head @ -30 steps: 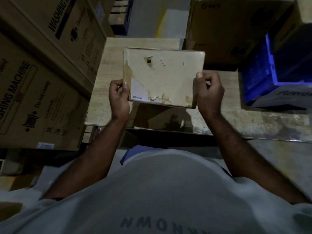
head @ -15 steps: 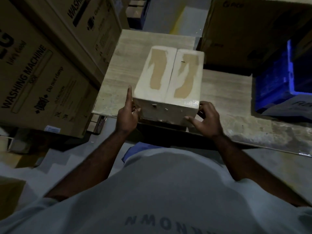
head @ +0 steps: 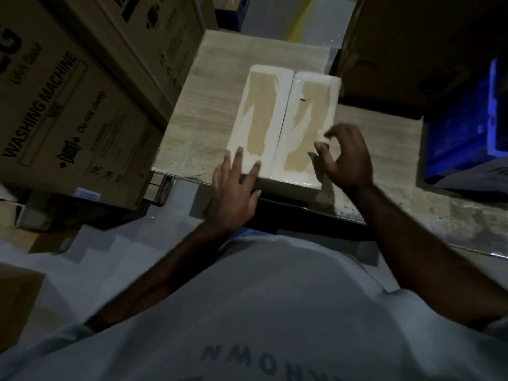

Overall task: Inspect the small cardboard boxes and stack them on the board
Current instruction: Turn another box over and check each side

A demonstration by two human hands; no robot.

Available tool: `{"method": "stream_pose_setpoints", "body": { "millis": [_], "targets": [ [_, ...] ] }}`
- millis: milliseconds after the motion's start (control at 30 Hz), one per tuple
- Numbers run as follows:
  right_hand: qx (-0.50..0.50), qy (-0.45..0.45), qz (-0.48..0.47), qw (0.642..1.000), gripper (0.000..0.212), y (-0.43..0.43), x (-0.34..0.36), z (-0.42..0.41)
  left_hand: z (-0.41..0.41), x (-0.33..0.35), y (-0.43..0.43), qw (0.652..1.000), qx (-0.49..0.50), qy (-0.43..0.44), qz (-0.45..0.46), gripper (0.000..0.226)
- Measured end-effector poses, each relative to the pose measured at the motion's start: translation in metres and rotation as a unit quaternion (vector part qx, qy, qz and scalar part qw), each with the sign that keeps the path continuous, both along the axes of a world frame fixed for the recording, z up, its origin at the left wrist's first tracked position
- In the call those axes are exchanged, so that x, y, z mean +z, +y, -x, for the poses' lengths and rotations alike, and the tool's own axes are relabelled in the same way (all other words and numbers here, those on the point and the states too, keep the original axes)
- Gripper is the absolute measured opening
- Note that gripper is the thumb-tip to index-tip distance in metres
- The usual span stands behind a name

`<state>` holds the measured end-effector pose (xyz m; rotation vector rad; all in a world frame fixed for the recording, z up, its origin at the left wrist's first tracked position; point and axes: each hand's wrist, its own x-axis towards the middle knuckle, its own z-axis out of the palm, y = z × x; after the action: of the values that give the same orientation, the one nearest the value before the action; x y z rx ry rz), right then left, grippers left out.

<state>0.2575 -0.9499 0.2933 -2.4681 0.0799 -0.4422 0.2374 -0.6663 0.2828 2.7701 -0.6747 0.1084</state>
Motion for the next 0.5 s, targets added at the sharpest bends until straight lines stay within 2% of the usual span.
{"method": "stream_pose_setpoints", "body": {
  "millis": [100, 267, 433, 500],
  "targets": [
    [0.025, 0.071, 0.056, 0.996, 0.05, 0.001, 0.018, -0.052, 0.002, 0.0, -0.015, 0.996, -0.074, 0.004, -0.044, 0.076],
    [0.068, 0.232, 0.152, 0.958, 0.091, 0.004, 0.039, -0.124, -0.001, -0.006, -0.025, 0.987, -0.085, 0.077, -0.111, 0.094],
    [0.092, 0.319, 0.217, 0.918, 0.102, -0.003, 0.031, -0.156, -0.01, -0.013, -0.008, 0.986, -0.105, 0.097, -0.082, 0.097],
    [0.105, 0.322, 0.216, 0.916, 0.11, -0.01, 0.031, -0.155, -0.013, -0.013, -0.006, 0.985, -0.113, 0.099, -0.089, 0.097]
  ]
}}
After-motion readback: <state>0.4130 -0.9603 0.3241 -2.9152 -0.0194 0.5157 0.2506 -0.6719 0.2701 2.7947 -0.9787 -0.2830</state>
